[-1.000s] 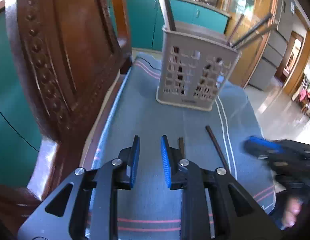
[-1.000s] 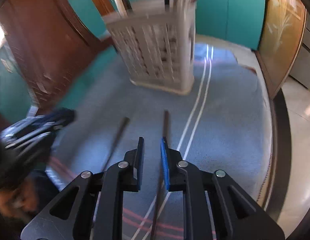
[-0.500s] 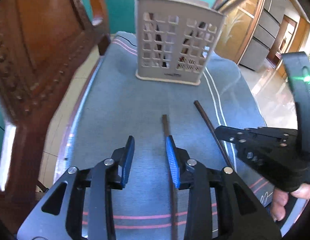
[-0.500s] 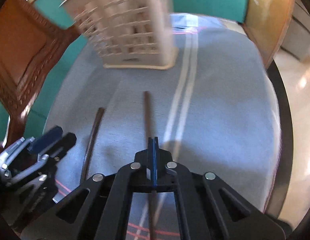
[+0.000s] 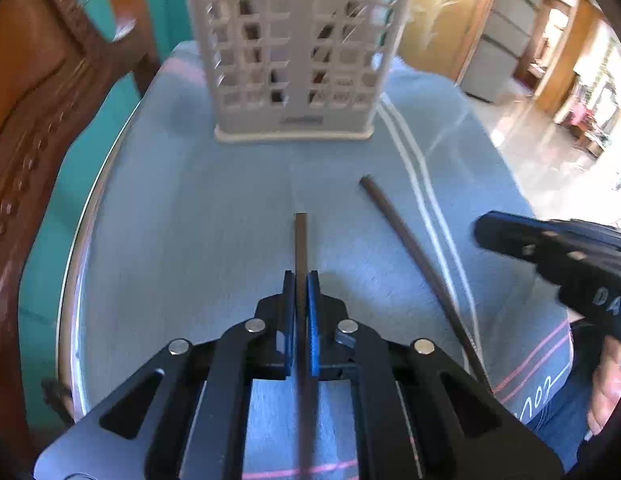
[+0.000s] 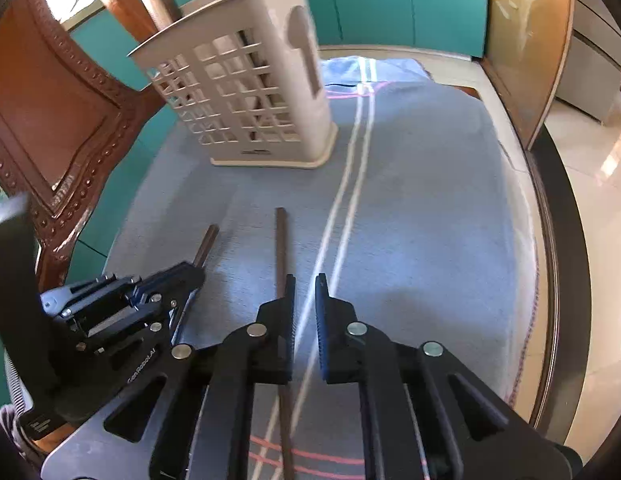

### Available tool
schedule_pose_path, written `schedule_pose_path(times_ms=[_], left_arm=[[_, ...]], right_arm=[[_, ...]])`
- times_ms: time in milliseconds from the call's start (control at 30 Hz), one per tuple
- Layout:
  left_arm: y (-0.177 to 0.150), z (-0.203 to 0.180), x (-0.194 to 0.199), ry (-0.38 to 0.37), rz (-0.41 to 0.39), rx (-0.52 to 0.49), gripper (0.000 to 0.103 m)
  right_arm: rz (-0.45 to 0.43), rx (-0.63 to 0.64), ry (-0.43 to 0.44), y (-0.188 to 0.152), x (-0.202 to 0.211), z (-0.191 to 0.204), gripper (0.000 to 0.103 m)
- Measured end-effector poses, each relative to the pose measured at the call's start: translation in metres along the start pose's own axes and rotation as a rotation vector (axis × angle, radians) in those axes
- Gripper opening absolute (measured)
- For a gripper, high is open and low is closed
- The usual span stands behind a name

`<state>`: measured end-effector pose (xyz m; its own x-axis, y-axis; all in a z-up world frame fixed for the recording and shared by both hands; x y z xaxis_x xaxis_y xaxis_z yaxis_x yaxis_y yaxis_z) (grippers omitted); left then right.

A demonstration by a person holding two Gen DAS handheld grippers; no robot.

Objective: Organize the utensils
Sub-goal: 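Grasp a dark chopstick with the left tool while the right tool grasps another, then lift both dark chopsticks and release them into the white holder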

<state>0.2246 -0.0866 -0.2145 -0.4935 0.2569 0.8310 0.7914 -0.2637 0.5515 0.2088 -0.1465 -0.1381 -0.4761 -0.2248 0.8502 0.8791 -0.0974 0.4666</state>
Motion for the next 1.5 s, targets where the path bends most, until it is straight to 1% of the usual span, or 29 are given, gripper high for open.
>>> schedule_pose_path(times_ms=[67, 167, 333, 400, 467, 500, 533, 567, 633, 667, 700, 767, 867, 933, 1000, 1167, 1367, 1467, 1500], left_arm=[[0.004, 0.000, 0.005, 0.003, -0.011, -0.017, 0.007], [0.007, 0.007, 0.005, 0.016, 0.004, 0.010, 0.007], [0.008, 0.022, 0.004, 0.032, 0.031, 0.053, 0.008], [0.008, 0.023, 0.003, 0.033, 0.039, 0.065, 0.011], [0.006, 0.022, 0.001, 0.040, 0.049, 0.066, 0.018], [0.006, 0.023, -0.001, 0.046, 0.055, 0.064, 0.019], [0.007, 0.023, -0.002, 0.052, 0.055, 0.059, 0.019], [0.008, 0.022, -0.003, 0.059, 0.056, 0.051, 0.019], [0.009, 0.020, -0.004, 0.070, 0.060, 0.041, 0.019], [0.016, 0.024, -0.010, 0.072, 0.060, 0.042, 0.015], [0.016, 0.025, -0.010, 0.076, 0.056, 0.052, 0.010], [0.018, 0.027, -0.008, 0.078, 0.045, 0.073, 0.007], [0.023, 0.030, 0.008, 0.089, -0.011, 0.091, 0.007], [0.028, 0.030, 0.025, 0.095, -0.053, 0.093, 0.007], [0.035, 0.029, 0.051, 0.112, -0.113, 0.077, 0.007], [0.044, 0.022, 0.108, 0.132, -0.228, 0.049, 0.007], [0.052, 0.005, 0.175, 0.138, -0.353, 0.018, 0.007], [0.055, -0.001, 0.201, 0.138, -0.403, 0.007, 0.007], [0.058, 0.002, 0.207, 0.138, -0.417, 0.004, 0.007]], right_arm=[[0.008, 0.019, -0.012, 0.003, -0.010, 0.007, 0.014], [0.036, 0.051, -0.026, 0.007, -0.024, 0.017, 0.016], [0.075, 0.109, -0.102, 0.011, -0.044, 0.025, 0.016], [0.078, 0.137, -0.126, 0.011, -0.049, 0.027, 0.016], [0.075, 0.151, -0.135, 0.009, -0.049, 0.028, 0.016], [0.074, 0.156, -0.137, 0.009, -0.049, 0.029, 0.014], [0.073, 0.162, -0.138, 0.008, -0.048, 0.029, 0.008], [0.073, 0.159, -0.127, 0.007, -0.047, 0.028, 0.007], [0.070, 0.139, -0.104, 0.004, -0.044, 0.025, 0.007], [0.063, 0.131, -0.096, 0.004, -0.042, 0.023, 0.007], [0.051, 0.124, -0.089, 0.003, -0.038, 0.019, 0.007], [0.015, 0.110, -0.080, 0.003, -0.024, 0.014, 0.007], [-0.053, 0.109, -0.051, 0.006, 0.008, 0.010, 0.007], [-0.089, 0.112, -0.042, 0.009, 0.027, 0.010, 0.007], [-0.139, 0.110, -0.019, 0.012, 0.055, 0.008, 0.007], [-0.242, 0.108, 0.019, 0.019, 0.117, 0.010, 0.007], [-0.354, 0.124, 0.036, 0.031, 0.176, 0.016, 0.007], [-0.403, 0.139, 0.040, 0.041, 0.196, 0.025, 0.007], [-0.418, 0.144, 0.038, 0.045, 0.203, 0.027, 0.007]])
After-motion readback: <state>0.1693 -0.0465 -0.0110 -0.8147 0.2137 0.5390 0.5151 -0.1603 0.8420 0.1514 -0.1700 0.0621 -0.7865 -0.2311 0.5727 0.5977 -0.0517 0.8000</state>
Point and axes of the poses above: each gripper's, at about its wrist camera, not at the fingertips, and x roughly against the way its jaws point, z to its left, y to its top, the point moved 5 cm from there along -x, roughly the way its jaws point
